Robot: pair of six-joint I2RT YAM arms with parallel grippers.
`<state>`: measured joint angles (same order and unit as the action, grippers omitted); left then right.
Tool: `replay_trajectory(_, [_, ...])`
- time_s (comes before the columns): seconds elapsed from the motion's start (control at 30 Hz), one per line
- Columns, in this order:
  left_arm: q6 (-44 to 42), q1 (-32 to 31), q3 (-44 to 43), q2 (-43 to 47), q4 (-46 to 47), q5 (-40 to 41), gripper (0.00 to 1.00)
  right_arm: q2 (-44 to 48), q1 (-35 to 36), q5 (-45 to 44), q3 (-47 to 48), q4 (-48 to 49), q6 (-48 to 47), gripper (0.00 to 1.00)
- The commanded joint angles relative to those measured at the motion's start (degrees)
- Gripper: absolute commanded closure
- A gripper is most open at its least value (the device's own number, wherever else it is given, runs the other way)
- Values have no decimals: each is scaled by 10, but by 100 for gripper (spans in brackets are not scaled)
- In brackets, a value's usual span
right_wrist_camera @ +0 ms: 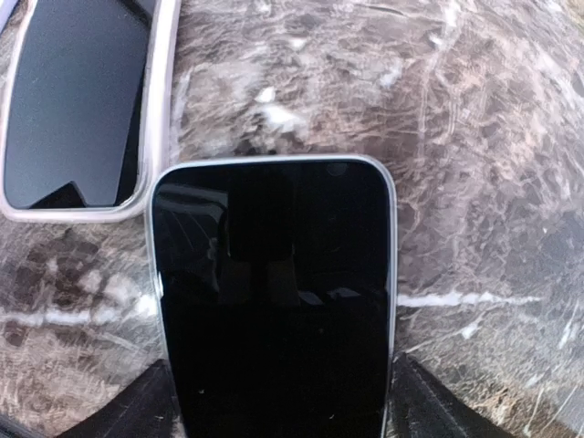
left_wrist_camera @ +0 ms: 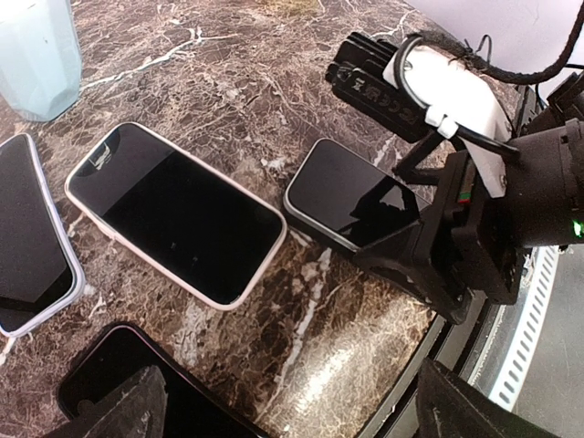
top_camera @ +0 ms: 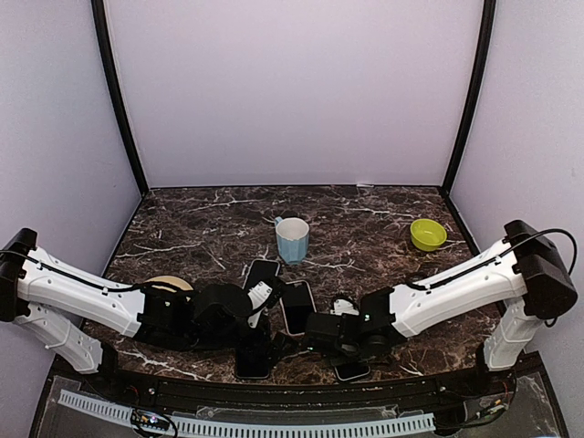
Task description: Put the phone into the phone case
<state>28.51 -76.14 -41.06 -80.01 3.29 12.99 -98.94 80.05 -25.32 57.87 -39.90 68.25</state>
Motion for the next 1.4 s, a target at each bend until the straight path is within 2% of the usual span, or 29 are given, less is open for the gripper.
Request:
replay_trajectory(0.0, [-8, -3, 3, 13, -2, 3, 2, -6, -11, -25, 19, -36, -15, 4])
replay_trajectory(0.03, [-7, -3, 4, 15, -2, 2, 2, 0, -11, -26, 26, -42, -22, 2])
replay_trajectory(0.23, [-7, -3, 7, 16, -3, -4, 2, 43, -4, 13, 40, -53, -66, 2])
replay_trajectory(0.3, [-8, -3, 7, 16, -3, -7, 2, 58, 9, 25, 34, -60, -66, 11])
replay_trajectory(0.4, [-9, -3, 10, 18, -2, -8, 2, 70, 39, 41, 35, -70, -65, 36])
replay_trajectory(0.47, [-11, -3, 11, 17, -3, -7, 2, 68, 63, 47, 37, -67, -58, 49])
replay_trajectory(0.63, [-11, -3, 9, 18, -7, -7, 2, 31, 95, 74, 32, -39, -50, 59])
replay_trajectory(0.83, [-9, -3, 12, 21, -8, -4, 2, -17, 94, 67, 16, -45, -47, 80])
replay_trajectory(1.03, [-9, -3, 14, 25, -14, 5, 2, -45, 85, 88, -31, -33, -31, 87])
replay_trajectory(1.23, [-15, -3, 11, 26, -26, 11, 2, -30, 70, 131, -80, 29, -33, 93])
replay_trajectory(1.37, [-16, -3, 11, 29, -30, 14, 2, -14, 53, 116, -55, -7, -56, 95])
